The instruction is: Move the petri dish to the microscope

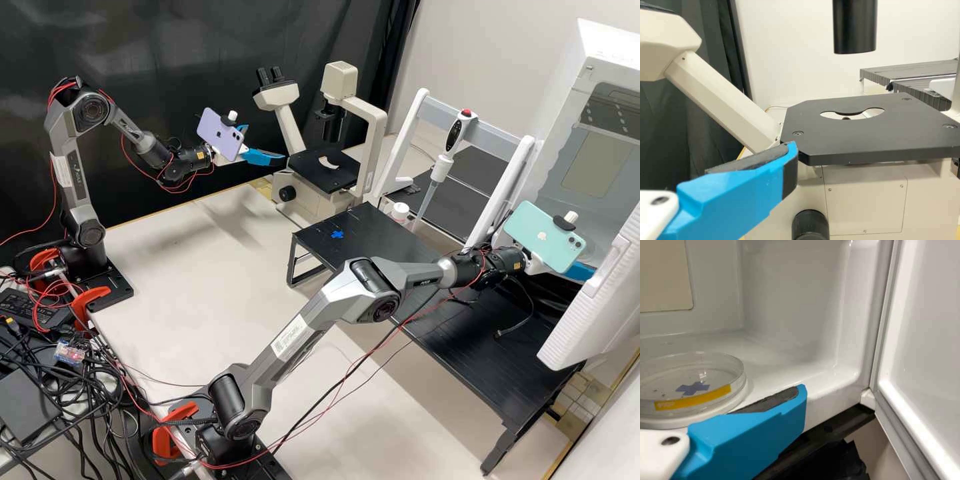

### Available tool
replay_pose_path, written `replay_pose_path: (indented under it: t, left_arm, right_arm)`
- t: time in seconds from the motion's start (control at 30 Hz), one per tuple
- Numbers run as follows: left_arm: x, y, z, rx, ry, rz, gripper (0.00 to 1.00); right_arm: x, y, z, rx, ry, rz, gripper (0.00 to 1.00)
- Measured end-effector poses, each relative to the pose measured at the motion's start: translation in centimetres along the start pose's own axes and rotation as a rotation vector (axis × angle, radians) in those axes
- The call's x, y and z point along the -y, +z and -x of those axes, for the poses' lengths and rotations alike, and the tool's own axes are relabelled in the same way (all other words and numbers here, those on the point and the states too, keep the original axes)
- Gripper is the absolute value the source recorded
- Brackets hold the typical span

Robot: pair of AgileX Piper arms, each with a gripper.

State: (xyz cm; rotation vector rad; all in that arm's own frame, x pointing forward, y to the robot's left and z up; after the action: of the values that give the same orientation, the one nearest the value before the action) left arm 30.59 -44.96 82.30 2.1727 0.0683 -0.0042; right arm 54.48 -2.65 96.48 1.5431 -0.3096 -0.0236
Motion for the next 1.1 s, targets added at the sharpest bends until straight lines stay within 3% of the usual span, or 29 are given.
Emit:
replay_pose_path:
  t: [0.37, 0.5, 0.77, 1.1]
  left_arm:
    - [0.0, 0.0, 0.0, 0.000, 0.000, 0.000, 1.00]
    - [0.0, 0.0, 0.0, 0.000, 0.000, 0.000, 1.00]
    - [0.0, 0.0, 0.0, 0.005, -0.001, -0.004, 1.00]
    - [0.0, 0.0, 0.0, 0.005, -0.001, -0.004, 1.00]
  right_arm:
    - [-0.4, -0.4, 0.0, -0.010, 0.015, 0.013, 1.00]
    - [-0.7, -0.9, -0.1, -0.018, -0.004, 0.033, 1.00]
    - [-0.4, -1.2, -0.7, -0.044, -0.045, -0.021, 1.00]
    - [0.0, -1.3, -0.9, -0.061, -0.076, -0.007, 1.00]
